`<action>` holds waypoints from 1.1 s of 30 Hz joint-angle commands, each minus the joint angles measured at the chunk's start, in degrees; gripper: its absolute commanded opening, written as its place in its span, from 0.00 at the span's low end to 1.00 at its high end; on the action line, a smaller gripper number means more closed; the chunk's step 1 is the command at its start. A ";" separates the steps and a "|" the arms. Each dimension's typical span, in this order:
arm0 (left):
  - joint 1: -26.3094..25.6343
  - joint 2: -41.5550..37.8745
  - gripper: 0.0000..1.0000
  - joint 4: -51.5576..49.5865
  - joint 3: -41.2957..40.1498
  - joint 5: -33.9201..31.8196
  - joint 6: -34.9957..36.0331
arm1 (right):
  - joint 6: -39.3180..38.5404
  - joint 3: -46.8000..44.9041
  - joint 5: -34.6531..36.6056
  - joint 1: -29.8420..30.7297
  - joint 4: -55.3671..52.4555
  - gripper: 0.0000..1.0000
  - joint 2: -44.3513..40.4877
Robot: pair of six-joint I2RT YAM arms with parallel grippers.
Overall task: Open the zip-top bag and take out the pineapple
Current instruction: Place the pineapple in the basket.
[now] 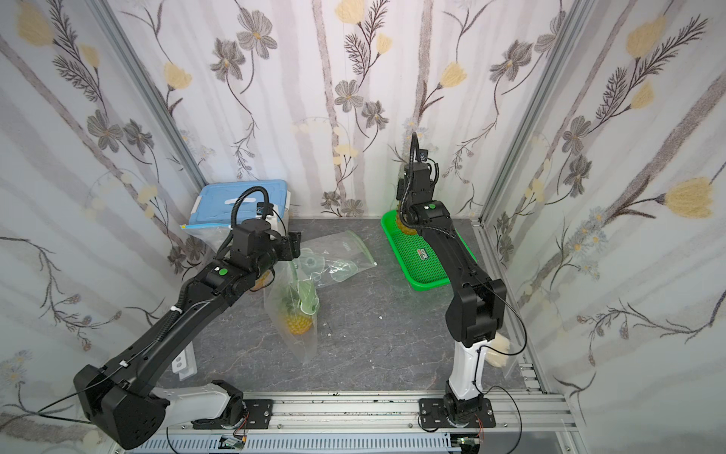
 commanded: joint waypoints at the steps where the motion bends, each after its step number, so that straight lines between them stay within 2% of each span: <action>1: -0.16 -3.05 0.75 0.37 -1.22 -0.14 0.27 | 1.45 5.57 -1.75 -1.04 2.12 0.00 4.79; 9: -0.20 -5.17 0.75 0.01 -2.23 -1.63 0.71 | 5.56 5.11 -6.01 -2.78 3.00 0.00 10.70; 25: -0.20 -4.64 0.74 1.01 -3.18 -1.81 0.88 | 6.92 3.28 -5.98 -2.88 5.11 0.00 13.22; 33: -0.20 -4.82 0.74 1.02 -3.73 -1.99 0.89 | 8.37 -3.86 -6.78 -2.68 9.37 0.00 12.32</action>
